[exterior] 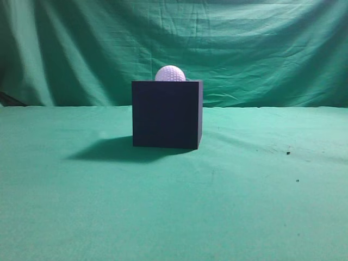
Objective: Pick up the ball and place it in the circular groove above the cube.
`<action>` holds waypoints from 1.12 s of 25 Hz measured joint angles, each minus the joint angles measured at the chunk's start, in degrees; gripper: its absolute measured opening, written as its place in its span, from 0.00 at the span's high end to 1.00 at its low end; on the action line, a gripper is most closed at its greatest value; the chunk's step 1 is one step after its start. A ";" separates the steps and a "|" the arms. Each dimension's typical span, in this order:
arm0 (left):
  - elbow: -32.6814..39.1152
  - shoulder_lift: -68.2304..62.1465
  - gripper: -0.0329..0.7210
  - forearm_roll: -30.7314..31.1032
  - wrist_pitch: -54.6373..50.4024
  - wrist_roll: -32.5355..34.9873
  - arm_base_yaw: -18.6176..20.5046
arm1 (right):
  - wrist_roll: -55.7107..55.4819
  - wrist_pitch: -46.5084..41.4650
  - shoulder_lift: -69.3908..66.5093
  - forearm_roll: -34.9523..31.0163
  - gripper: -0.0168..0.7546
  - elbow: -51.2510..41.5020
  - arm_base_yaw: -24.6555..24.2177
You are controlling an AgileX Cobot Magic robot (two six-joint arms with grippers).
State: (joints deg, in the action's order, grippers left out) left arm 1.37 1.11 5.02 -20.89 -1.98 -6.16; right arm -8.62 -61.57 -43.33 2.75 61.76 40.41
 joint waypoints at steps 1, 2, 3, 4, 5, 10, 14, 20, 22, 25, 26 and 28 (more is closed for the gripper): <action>0.00 0.00 0.96 0.00 0.00 0.00 0.00 | 0.09 0.67 2.77 0.00 0.98 -1.89 0.00; 0.00 0.00 0.96 0.00 0.00 0.00 0.00 | 0.12 1.34 5.44 0.00 0.98 -3.58 0.00; 0.00 0.00 0.96 0.00 0.00 0.00 0.00 | 0.22 2.08 7.46 0.00 0.98 -4.88 0.00; 0.00 0.00 0.96 0.00 0.00 0.00 0.00 | 0.22 2.36 9.72 0.00 0.98 -6.18 0.00; 0.00 0.00 0.96 0.00 0.00 0.00 0.00 | 0.22 2.50 11.67 0.00 0.98 -7.21 0.00; 0.00 0.00 0.96 0.00 0.00 0.00 0.00 | 1.47 -2.20 17.10 0.58 0.98 -8.29 0.00; 0.00 0.00 0.96 0.00 0.00 0.00 0.00 | 6.11 -3.08 18.74 1.34 0.98 -10.38 0.00; 0.00 0.00 0.96 0.00 0.00 0.00 0.00 | 8.37 3.74 20.50 3.19 0.98 -15.85 -0.89; 0.00 0.00 0.96 0.00 0.00 0.00 0.00 | 9.03 9.16 22.20 3.32 0.98 -19.27 -3.49; 0.00 0.00 0.96 0.00 0.00 0.00 0.00 | 9.09 18.82 25.86 3.32 0.98 -25.93 -9.23; 0.00 0.00 0.96 0.00 0.00 0.00 0.00 | 9.13 21.33 27.48 3.21 0.98 -28.56 -11.43; 0.00 0.00 0.96 0.00 0.00 0.00 0.00 | 9.23 26.49 30.62 2.57 0.98 -33.55 -15.50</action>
State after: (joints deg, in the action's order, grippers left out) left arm 1.37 1.11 5.02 -20.89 -1.98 -6.16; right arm 0.60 -35.08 -12.71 5.32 28.21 24.91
